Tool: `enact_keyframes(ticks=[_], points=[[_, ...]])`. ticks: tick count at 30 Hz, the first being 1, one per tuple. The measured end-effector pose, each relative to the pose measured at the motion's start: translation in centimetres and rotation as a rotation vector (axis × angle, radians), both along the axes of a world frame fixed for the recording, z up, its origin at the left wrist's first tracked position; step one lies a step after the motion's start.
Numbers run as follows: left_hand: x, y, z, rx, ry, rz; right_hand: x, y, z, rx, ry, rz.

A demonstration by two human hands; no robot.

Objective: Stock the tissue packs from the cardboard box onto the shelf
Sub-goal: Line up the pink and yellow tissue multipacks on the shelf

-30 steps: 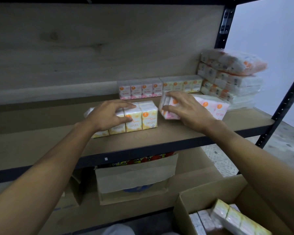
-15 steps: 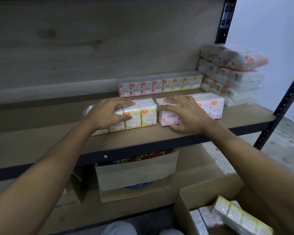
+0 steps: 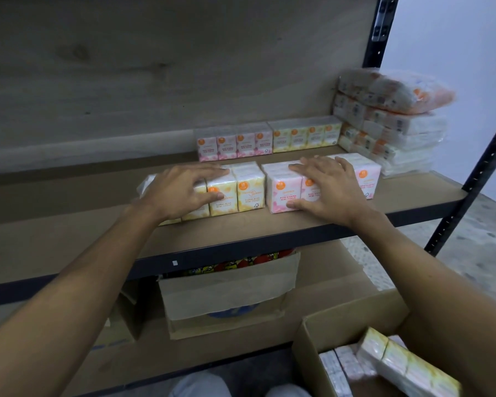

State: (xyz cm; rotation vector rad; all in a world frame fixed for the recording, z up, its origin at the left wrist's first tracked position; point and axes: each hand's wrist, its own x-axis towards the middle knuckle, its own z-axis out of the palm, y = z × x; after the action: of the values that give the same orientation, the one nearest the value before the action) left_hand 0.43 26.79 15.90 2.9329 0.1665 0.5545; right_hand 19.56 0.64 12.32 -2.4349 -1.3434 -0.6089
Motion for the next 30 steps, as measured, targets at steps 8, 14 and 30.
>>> enact_keyframes(ticks=[8,14,30], points=[[0.8,-0.2,-0.2,0.05,-0.047,0.007,1.6,0.2,0.0,0.046,0.052,0.039],[2.8,0.1,-0.6,0.174,-0.05,0.01,3.7,1.1,0.1,0.062,0.105,0.022],[11.4,0.7,-1.2,0.179,-0.015,0.14,11.8,2.8,0.1,-0.001,0.007,-0.089]])
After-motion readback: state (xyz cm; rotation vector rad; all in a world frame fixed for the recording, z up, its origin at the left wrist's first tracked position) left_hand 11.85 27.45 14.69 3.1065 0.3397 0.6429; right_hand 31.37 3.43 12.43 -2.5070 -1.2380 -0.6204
